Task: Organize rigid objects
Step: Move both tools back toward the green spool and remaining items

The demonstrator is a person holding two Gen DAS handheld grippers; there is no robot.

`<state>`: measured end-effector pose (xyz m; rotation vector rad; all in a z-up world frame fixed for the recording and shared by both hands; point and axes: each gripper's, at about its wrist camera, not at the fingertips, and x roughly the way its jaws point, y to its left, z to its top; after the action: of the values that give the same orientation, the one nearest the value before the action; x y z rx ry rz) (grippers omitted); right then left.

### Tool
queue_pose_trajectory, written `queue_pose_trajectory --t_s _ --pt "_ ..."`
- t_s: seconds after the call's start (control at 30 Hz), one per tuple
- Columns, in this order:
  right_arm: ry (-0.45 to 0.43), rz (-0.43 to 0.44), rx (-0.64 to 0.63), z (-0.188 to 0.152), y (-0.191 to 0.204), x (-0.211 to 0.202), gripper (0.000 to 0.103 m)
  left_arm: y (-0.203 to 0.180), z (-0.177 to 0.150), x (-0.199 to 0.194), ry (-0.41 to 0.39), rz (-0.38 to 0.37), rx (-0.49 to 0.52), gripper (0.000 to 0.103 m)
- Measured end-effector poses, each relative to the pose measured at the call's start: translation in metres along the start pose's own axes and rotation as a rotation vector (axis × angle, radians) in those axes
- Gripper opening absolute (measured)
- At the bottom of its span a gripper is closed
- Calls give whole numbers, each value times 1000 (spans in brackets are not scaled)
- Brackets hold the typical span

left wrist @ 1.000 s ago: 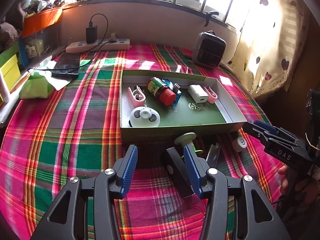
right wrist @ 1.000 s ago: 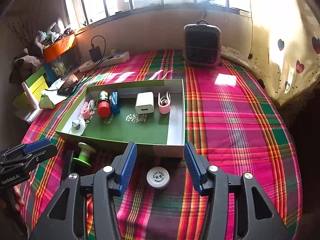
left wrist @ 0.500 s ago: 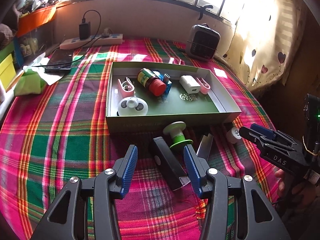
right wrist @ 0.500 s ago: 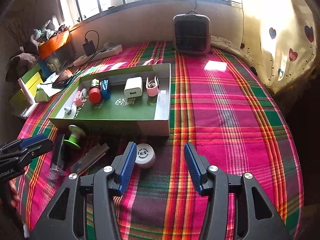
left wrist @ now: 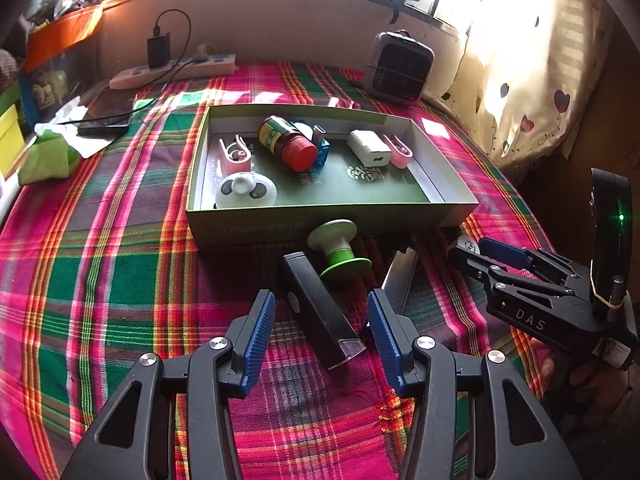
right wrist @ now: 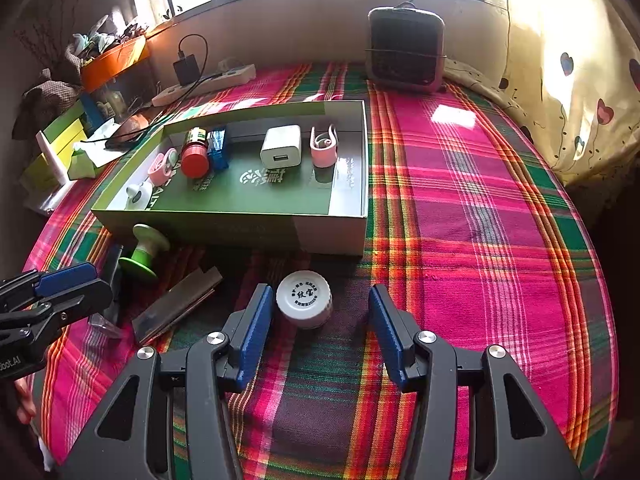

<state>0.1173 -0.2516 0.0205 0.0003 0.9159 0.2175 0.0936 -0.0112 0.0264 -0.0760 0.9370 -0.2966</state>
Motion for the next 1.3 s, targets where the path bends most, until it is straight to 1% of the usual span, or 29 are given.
queue_pose_trajectory --t_s 0.07,0.2,0.33,0.77,0.87,0.93,1.17,1.3 --pt "5 -21 -11 0 1 2 51 -2 -2 2 10 3 8 48" --pt "5 -29 -27 3 4 3 51 -7 -6 7 29 14 21 48" --pt "7 -46 -45 5 6 5 51 -4 -7 10 41 44 9 48" --pt "9 -68 -52 4 6 6 51 13 -7 10 35 117 1 48" --pt "10 -78 -45 4 5 6 53 15 -5 11 29 118 -1 48" --pt "12 -93 -38 4 4 7 59 15 -3 13 24 122 6 48" --pt "13 -90 -28 5 3 8 59 18 0 16 9 116 12 48" --pt "12 -92 -23 5 3 8 59 18 1 17 0 127 29 48"
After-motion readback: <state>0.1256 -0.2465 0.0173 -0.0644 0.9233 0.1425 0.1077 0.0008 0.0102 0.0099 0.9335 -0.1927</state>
